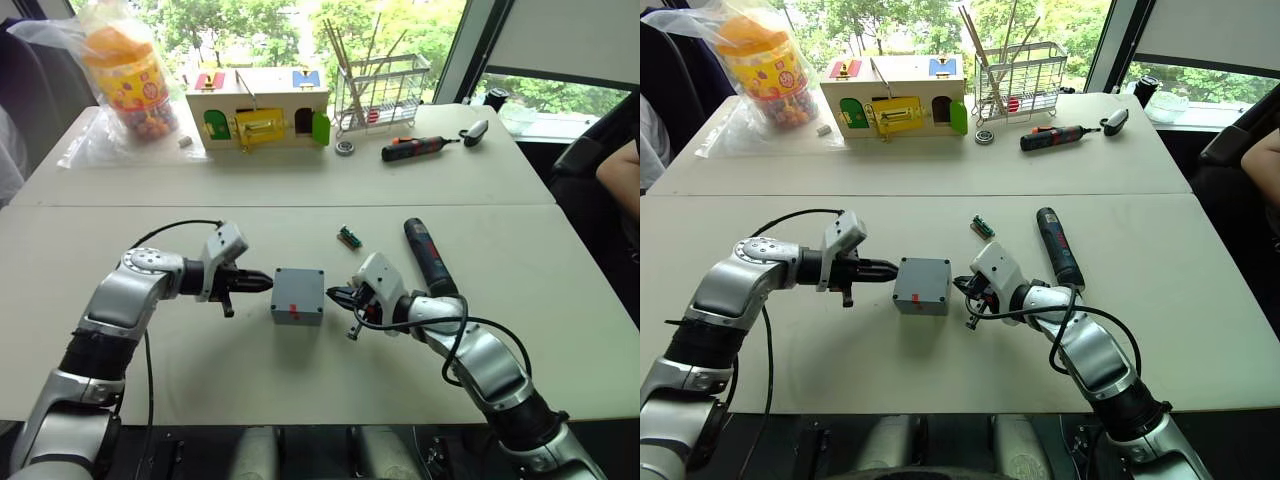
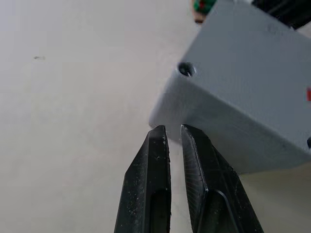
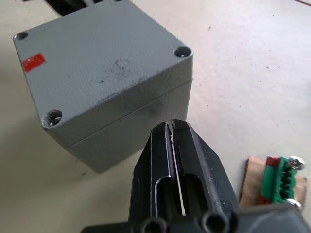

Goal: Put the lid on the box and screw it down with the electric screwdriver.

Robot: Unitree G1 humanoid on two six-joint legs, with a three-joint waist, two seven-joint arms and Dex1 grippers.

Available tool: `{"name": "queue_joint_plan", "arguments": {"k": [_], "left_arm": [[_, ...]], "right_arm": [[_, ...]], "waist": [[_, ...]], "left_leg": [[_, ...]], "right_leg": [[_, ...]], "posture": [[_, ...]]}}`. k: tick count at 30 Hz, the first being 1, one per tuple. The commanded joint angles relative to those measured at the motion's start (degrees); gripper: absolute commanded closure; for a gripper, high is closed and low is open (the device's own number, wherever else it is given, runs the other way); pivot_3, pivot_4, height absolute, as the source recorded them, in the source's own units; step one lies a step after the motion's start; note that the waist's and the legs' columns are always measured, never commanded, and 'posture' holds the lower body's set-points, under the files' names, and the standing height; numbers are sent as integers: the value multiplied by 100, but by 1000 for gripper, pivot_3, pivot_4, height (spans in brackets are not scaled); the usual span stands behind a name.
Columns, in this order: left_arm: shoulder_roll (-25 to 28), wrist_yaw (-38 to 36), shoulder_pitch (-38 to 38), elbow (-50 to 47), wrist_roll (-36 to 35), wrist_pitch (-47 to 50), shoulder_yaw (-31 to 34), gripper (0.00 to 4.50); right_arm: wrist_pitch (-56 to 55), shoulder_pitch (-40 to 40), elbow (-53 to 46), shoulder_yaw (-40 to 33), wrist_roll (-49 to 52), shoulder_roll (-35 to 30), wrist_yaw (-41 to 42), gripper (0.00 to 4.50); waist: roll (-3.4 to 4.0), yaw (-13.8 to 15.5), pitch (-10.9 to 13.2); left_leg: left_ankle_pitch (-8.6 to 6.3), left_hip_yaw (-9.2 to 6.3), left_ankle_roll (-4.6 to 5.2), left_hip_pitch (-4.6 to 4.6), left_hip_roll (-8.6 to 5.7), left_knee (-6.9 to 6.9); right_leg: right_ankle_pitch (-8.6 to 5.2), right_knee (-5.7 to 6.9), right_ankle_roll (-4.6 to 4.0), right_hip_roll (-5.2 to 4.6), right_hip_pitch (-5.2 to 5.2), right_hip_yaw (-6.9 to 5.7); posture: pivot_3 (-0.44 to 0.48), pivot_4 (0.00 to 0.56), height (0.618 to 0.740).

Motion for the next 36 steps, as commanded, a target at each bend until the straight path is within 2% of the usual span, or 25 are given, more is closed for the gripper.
{"name": "queue_joint_plan", "arguments": {"k": [1, 4, 7, 8, 10, 11, 15, 17, 18, 22, 23, 25, 29, 36], "left_arm": [[17, 626, -137, -156, -241, -144, 762, 4054], [-53, 853, -379, -74, -430, -75, 970, 4054], [67, 223, -635, -426, -1161, 595, 824, 4054], [141, 47, -654, -622, -1283, 743, 669, 4054], [299, -188, -600, -1012, -1278, 735, 318, 4054], [417, -342, -546, -1248, -1217, 663, 80, 4054], [734, -625, -401, -1727, -973, 290, -475, 4054], [854, -662, -363, -1791, -875, 190, -624, 4054], [955, -719, -312, -1842, -807, 113, -705, 4054], [1164, -782, -219, -1885, -689, -73, -800, 4054], [1191, -765, -210, -1871, -673, -92, -788, 4054], [1243, -738, -176, -1839, -635, -156, -776, 4054], [1248, -705, -117, -1799, -631, -182, -744, 4054], [1206, -647, -73, -1722, -589, -232, -742, 4054]], "right_arm": [[389, 247, -910, -633, 294, -278, 10, 4456], [739, 434, -1402, -1151, 676, -405, 41, 4456], [996, 669, -1495, -1806, 948, -259, -199, 4456], [967, 737, -1427, -1921, 965, -247, -239, 4229], [888, 796, -1216, -2008, 986, -199, -309, 3595], [810, 810, -1047, -1995, 959, -164, -349, 3143], [626, 753, -674, -1902, 965, -20, -408, 982], [595, 700, -586, -1856, 998, 33, -408, 100], [611, 663, -539, -1823, 1040, 99, -419, 39], [620, 607, -459, -1708, 1079, 219, -444, 39], [601, 621, -443, -1687, 1075, 227, -450, 223], [527, 674, -380, -1616, 1039, 221, -443, 665], [364, 746, -236, -1517, 972, 231, -476, 2346], [237, 761, -159, -1399, 925, 250, -525, 2346]], "waist": [[0, 3, 0], [0, 5, 0], [-1, 35, -1], [-1, 55, -1], [0, 71, 0], [0, 72, 0], [6, 64, 3], [7, 63, 3], [9, 62, 4], [10, 82, 5], [10, 96, 5], [10, 104, 5], [10, 94, 5], [10, 83, 5]], "left_leg": [[0, 1, 0, 0, 0, 0], [0, -1, 0, 1, 0, -2], [0, -1, 0, 2, -2, -2], [0, 0, 0, 2, -3, -2], [0, 4, 0, 2, -4, -3], [0, 6, 0, 2, -5, -3], [0, 9, -1, 7, -7, -5], [0, 8, -1, 7, -5, -5], [0, 8, -1, 7, -5, -5], [0, 9, 0, 7, -6, -5], [0, 8, 0, 7, -6, -5], [0, 9, 0, 6, -8, -4], [0, 9, 0, 6, -10, -4], [0, 8, 0, 6, -9, -4]], "right_leg": [[0, -1, 0, -2, 0, 0], [0, 0, 0, 1, 0, 1], [0, 2, 1, 3, 2, 1], [0, 2, 1, 3, 3, 0], [0, -1, 1, 1, 3, 3], [0, -2, 0, 1, 2, 4], [0, -1, 0, 11, 2, 7], [0, 1, -1, 16, 0, 8], [0, 1, -1, 17, 0, 8], [0, 0, -1, 16, 0, 8], [0, -1, -1, 15, 1, 8], [0, -2, -1, 10, 2, 7], [0, -3, -1, 11, 2, 8], [0, -3, -1, 13, 1, 7]], "posture": [[0, 150, 736], [0, 150, 736], [0, 150, 736], [0, 150, 736], [0, 150, 736], [0, 150, 736], [0, 150, 736], [0, 150, 736], [0, 150, 736], [0, 150, 736], [0, 150, 736], [0, 150, 736], [0, 150, 736], [0, 150, 736]]}}
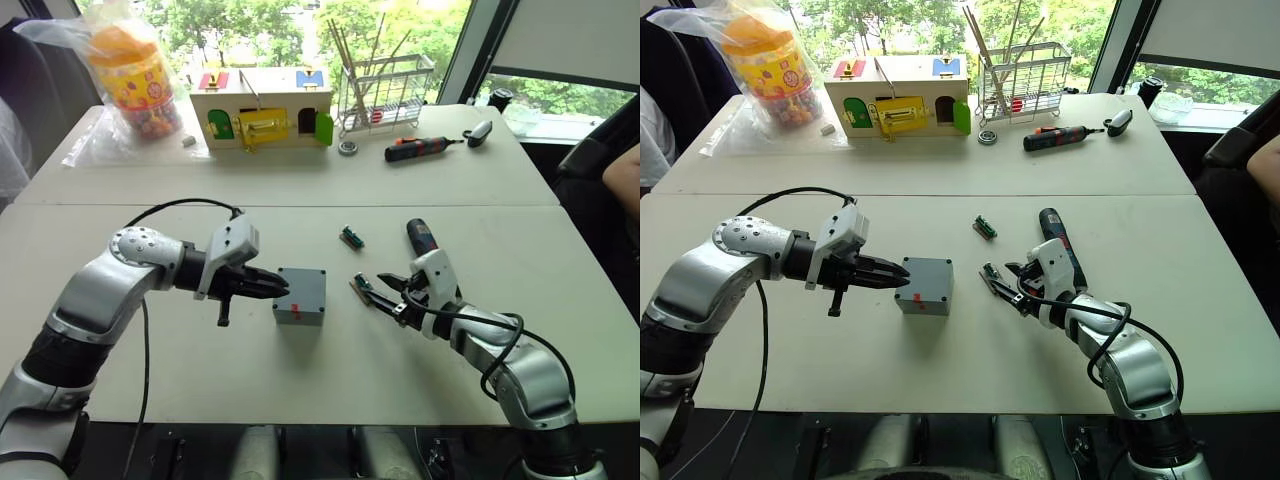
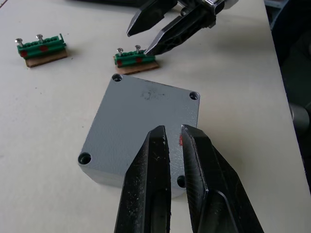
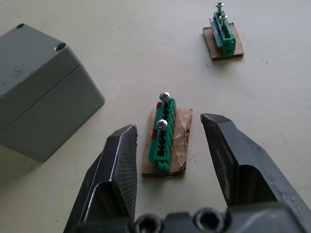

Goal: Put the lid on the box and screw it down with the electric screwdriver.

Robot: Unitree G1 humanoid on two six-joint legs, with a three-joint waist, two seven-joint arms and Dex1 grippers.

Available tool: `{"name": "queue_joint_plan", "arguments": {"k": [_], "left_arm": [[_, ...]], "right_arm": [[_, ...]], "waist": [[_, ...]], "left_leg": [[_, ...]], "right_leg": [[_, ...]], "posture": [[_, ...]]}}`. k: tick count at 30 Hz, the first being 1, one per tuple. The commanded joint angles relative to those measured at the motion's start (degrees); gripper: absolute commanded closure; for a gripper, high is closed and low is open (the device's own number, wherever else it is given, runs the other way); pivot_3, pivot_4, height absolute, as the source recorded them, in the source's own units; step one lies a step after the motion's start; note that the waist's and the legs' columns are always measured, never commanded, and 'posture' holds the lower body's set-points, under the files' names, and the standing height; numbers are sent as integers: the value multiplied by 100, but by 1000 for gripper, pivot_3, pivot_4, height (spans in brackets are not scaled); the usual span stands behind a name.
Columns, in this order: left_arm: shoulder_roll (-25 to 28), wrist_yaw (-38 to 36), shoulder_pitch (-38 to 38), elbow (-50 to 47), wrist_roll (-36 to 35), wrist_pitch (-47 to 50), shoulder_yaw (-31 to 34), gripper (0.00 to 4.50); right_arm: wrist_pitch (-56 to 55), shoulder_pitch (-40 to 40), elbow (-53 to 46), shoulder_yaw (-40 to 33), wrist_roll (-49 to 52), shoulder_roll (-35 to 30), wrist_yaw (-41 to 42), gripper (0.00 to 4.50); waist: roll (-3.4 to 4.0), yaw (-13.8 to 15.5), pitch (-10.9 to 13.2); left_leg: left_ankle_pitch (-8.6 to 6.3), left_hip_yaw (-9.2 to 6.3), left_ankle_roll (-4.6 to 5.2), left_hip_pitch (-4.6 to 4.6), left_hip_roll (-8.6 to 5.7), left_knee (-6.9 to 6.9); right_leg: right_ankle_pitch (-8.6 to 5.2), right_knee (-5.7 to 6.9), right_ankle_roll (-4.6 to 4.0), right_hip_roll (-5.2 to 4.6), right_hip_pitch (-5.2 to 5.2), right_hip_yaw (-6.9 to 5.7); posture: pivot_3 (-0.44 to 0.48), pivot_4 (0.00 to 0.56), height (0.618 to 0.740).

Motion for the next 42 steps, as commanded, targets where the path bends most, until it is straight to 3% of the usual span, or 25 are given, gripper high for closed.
{"name": "queue_joint_plan", "arguments": {"k": [1, 6, 9, 11, 12, 32, 37, 42], "left_arm": [[39, 40, 13, -19, 18, -135, 122, 4054], [27, 61, 25, 40, 46, -198, 92, 4054], [23, 75, 33, 65, 63, -240, 84, 4054], [21, 78, 38, 92, 76, -270, 76, 4054], [20, 77, 40, 106, 84, -283, 69, 4054], [-136, 69, -49, 466, 28, -300, 207, 4054], [23, 29, -84, 646, -91, -191, 516, 4054], [234, 66, 144, 658, -92, -180, 709, 4054]], "right_arm": [[-150, -10, -58, 41, -20, 15, -26, 2346], [-201, -49, 11, 85, -29, 26, -56, 2346], [-251, -52, 63, 116, -47, 29, -74, 3230], [-271, -54, 84, 128, -56, 29, -82, 4216], [-271, -56, 89, 129, -57, 30, -86, 4419], [-75, -172, -558, -127, 192, -200, -10, 4419], [273, -796, -923, -95, 665, -8, 28, 4419], [141, -1210, -451, 299, 642, 250, 119, 4419]], "waist": [[0, 1, 0], [0, 1, 0], [0, 5, 0], [0, 3, 0], [0, 3, 0], [0, 3, 0], [1, -33, 1], [2, -19, 1]], "left_leg": [[0, 0, 0, 0, 0, 0], [0, 0, 0, 0, 0, 0], [0, 0, 0, 0, 0, 0], [0, 1, 0, 0, 0, 0], [0, 1, 0, 0, 0, 0], [0, 0, 0, 0, 0, 0], [0, 0, 0, 0, 2, 0], [0, -3, 0, 1, 7, -5]], "right_leg": [[0, 0, 0, 0, 0, 0], [0, 0, 0, 0, 0, 0], [0, 0, 0, 0, 0, 0], [0, 0, 0, -1, 0, 0], [0, 0, 0, -1, 0, 0], [0, 0, 0, 0, 0, 0], [0, 2, 0, 2, -2, 0], [0, 2, -1, 4, -4, -2]], "posture": [[0, 150, 736], [0, 150, 736], [0, 150, 736], [0, 150, 736], [0, 150, 736], [0, 150, 736], [0, 150, 736], [0, 150, 736]]}}
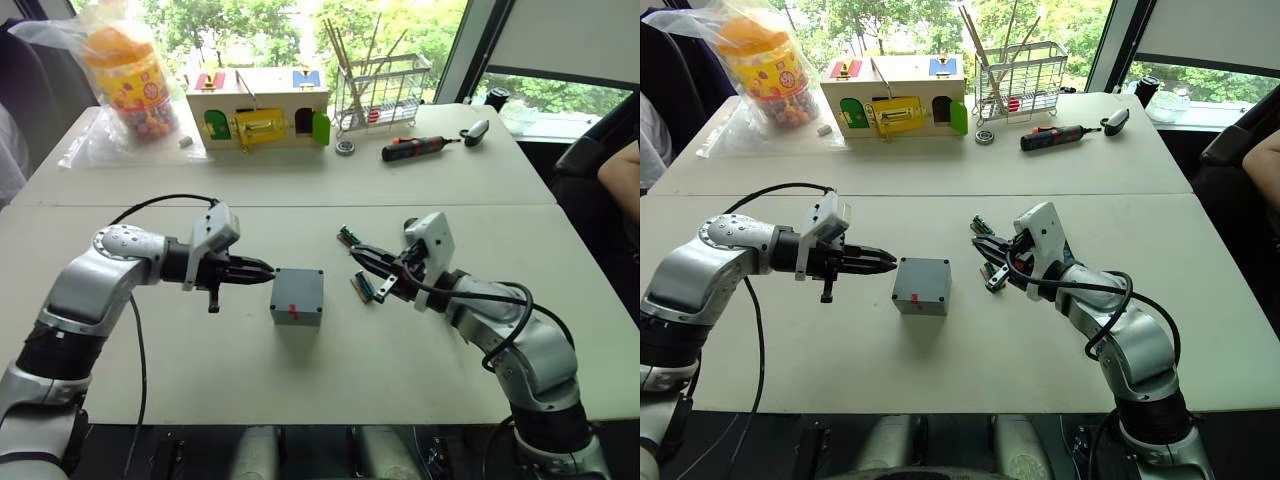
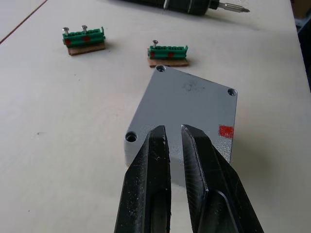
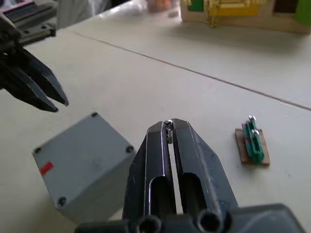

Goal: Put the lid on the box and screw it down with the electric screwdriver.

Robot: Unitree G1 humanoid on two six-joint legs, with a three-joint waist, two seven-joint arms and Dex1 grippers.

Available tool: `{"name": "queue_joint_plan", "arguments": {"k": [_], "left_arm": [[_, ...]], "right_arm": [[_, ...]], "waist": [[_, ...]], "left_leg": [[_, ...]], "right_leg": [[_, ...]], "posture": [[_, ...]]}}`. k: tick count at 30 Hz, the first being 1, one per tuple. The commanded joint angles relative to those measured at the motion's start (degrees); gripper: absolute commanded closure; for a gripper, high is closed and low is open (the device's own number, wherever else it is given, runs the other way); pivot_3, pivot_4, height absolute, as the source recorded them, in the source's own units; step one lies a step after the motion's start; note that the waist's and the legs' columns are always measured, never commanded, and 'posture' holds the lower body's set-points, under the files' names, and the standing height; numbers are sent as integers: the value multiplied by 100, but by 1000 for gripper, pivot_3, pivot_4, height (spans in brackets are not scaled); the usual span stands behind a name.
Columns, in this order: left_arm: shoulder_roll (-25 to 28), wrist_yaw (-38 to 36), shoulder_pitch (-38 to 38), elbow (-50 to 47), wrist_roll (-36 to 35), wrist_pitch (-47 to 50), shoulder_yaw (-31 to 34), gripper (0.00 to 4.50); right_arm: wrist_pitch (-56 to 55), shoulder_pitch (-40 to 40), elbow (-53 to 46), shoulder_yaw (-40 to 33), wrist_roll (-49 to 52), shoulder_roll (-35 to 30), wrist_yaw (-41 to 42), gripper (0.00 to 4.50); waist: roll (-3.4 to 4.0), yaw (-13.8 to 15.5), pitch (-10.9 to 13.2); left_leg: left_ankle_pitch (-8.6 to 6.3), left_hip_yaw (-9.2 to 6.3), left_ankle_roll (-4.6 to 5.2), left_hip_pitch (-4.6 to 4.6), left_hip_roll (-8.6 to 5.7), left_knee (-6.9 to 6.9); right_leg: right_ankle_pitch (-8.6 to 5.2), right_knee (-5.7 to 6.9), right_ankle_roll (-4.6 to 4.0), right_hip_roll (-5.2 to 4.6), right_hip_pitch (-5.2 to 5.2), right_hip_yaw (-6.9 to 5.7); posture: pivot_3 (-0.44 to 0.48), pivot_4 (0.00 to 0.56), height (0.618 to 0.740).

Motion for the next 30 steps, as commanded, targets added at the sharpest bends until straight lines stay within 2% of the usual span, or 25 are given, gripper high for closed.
{"name": "queue_joint_plan", "arguments": {"k": [1, 12, 30], "left_arm": [[84, 62, 99, -82, -87, 12, 258, 4054], [16, 310, 289, -376, -178, 155, 264, 4054], [-86, 334, 214, -311, -52, 81, 121, 4054]], "right_arm": [[-187, -88, 260, 231, -32, 74, 103, 4419], [-376, -127, 521, 463, -89, 11, 301, 4419], [-566, -54, 761, 612, -274, 19, 311, 4419]], "waist": [[0, 18, 0], [0, 8, 1], [0, 15, 1]], "left_leg": [[0, 2, 0, 0, -1, 0], [0, 2, 0, -4, -1, 4], [0, 3, 0, -4, -3, 4]], "right_leg": [[0, -2, 0, -3, 0, 0], [0, -2, 0, -6, -1, 0], [0, -2, 0, -7, 0, 0]], "posture": [[0, 150, 736], [0, 150, 736], [0, 150, 736]]}}
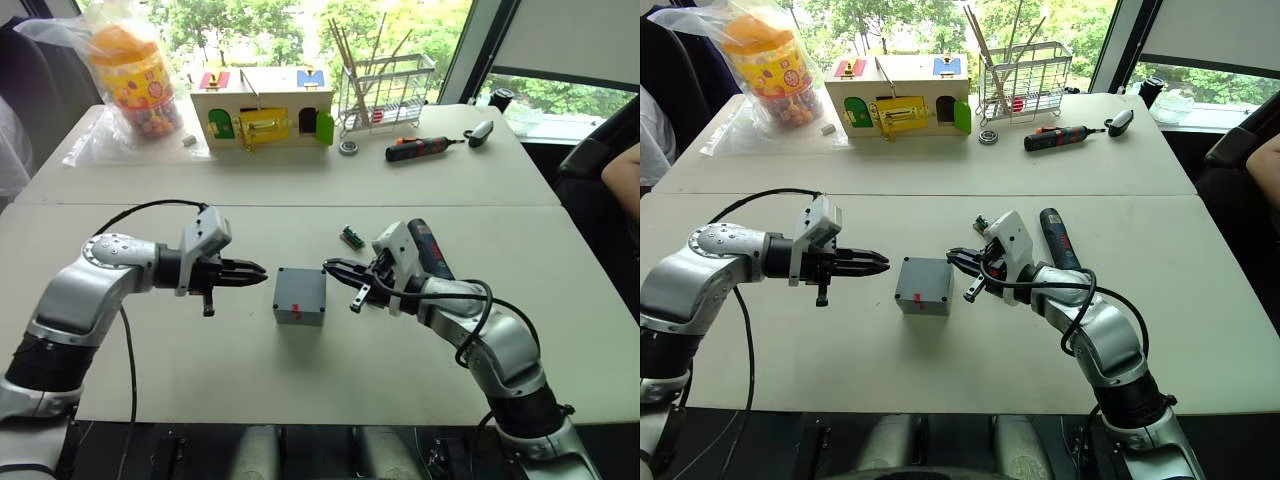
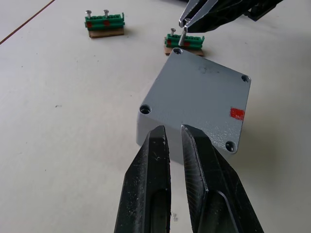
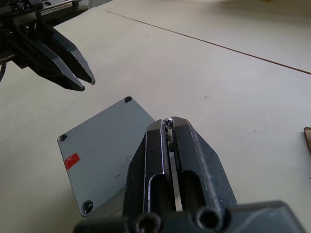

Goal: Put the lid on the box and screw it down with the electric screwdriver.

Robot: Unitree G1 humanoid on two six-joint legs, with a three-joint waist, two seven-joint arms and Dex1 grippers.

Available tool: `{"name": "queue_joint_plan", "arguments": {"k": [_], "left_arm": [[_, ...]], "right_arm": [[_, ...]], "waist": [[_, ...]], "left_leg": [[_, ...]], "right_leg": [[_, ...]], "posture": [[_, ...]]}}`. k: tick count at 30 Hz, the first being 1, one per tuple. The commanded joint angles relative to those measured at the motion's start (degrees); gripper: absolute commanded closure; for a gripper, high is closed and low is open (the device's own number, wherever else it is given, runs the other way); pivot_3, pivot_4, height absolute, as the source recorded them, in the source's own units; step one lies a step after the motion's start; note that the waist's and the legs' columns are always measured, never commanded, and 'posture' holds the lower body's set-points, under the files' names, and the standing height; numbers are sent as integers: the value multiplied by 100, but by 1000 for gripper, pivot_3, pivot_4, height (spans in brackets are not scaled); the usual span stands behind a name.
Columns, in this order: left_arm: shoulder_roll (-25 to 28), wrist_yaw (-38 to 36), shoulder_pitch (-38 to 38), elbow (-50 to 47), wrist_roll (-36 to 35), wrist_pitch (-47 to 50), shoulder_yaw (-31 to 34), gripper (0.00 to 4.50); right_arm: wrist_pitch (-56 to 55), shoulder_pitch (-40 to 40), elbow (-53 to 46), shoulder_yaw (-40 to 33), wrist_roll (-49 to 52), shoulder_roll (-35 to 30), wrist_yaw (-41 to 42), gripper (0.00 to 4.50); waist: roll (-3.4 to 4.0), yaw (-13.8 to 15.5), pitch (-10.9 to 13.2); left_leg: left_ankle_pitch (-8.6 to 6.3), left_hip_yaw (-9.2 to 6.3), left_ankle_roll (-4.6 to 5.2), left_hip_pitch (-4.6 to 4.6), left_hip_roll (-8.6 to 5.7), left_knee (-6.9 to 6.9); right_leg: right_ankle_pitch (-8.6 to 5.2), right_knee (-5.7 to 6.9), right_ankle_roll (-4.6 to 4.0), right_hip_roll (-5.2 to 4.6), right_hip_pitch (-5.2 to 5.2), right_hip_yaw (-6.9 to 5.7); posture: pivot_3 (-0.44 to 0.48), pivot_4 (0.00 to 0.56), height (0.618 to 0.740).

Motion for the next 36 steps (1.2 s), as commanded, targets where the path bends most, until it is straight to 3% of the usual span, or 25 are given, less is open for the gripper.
{"name": "queue_joint_plan", "arguments": {"k": [1, 31, 34, 36], "left_arm": [[-9, 20, -83, -98, -3, -51, 8, 4054], [-117, 25, -44, -68, 68, -74, -9, 4054], [-138, 42, -40, -85, 46, -56, 8, 4054], [-156, 56, -35, -99, 33, -43, 17, 4054]], "right_arm": [[-179, -12, -15, -24, -31, -1, 52, 4419], [-212, -111, 309, 144, -166, 13, 222, 4419], [-228, -160, 353, 116, -178, 23, 249, 3564], [-237, -188, 357, 91, -166, 25, 262, 2568]], "waist": [[0, 0, 0], [1, -1, 0], [1, 0, 0], [1, 0, 0]], "left_leg": [[0, 0, 0, 0, 0, 0], [0, 0, 0, 0, 1, 0], [0, 0, 0, 0, 1, 0], [0, 0, 0, 0, 1, 0]], "right_leg": [[0, 0, 0, 0, 0, 0], [0, 0, 0, 1, -1, 0], [0, 0, 0, 1, 0, 0], [0, 0, 0, 0, 0, 0]], "posture": [[0, 150, 736], [0, 150, 736], [0, 150, 736], [0, 150, 736]]}}
